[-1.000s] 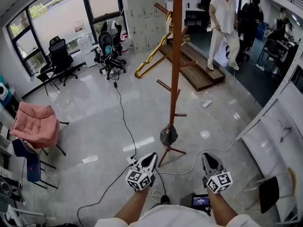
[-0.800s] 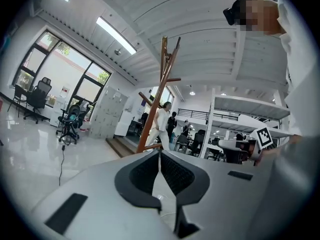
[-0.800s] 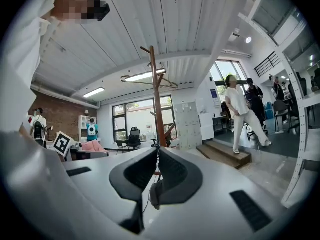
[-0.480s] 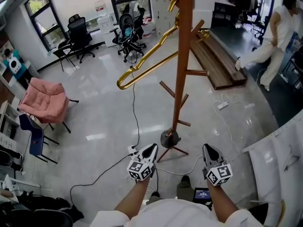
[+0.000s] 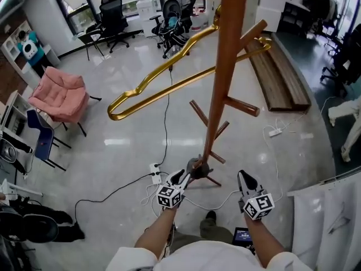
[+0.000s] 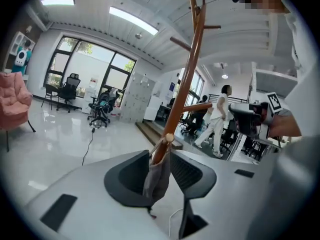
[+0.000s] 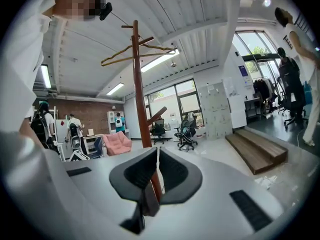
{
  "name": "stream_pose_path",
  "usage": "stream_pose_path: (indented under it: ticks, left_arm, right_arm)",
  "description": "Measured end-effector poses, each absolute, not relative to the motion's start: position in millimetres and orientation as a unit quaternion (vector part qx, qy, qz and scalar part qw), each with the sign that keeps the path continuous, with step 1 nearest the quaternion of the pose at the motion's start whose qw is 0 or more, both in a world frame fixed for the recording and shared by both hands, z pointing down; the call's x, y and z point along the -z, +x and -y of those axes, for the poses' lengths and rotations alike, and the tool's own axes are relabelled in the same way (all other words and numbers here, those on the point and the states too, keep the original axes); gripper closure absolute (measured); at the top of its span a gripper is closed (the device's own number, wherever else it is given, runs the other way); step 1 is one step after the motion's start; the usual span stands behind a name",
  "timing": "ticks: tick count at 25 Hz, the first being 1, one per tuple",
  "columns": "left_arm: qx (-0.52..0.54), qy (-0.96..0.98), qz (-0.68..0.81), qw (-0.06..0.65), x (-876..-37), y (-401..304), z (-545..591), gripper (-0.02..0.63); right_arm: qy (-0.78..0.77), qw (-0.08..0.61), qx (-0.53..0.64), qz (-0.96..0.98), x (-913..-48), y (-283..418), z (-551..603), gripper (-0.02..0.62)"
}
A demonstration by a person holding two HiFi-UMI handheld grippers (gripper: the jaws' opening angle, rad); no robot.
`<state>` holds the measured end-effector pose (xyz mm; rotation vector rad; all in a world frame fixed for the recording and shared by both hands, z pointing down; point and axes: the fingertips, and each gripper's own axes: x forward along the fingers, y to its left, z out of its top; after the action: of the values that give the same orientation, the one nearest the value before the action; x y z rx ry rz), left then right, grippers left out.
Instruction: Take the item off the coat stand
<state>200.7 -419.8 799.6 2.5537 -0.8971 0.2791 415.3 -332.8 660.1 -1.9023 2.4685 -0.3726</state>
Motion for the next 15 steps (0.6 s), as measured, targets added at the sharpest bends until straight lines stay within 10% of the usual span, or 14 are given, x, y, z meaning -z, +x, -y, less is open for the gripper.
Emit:
stream_pose_path:
  ticks: [15]
  left_arm:
    - [-0.209,0.895,0.325,0.222,-890.9,237.2,430.0,0.448]
  right_arm:
    - [-0.6,-0.008,0.116,-0.792,-669.6,463.2,351.7,0.568]
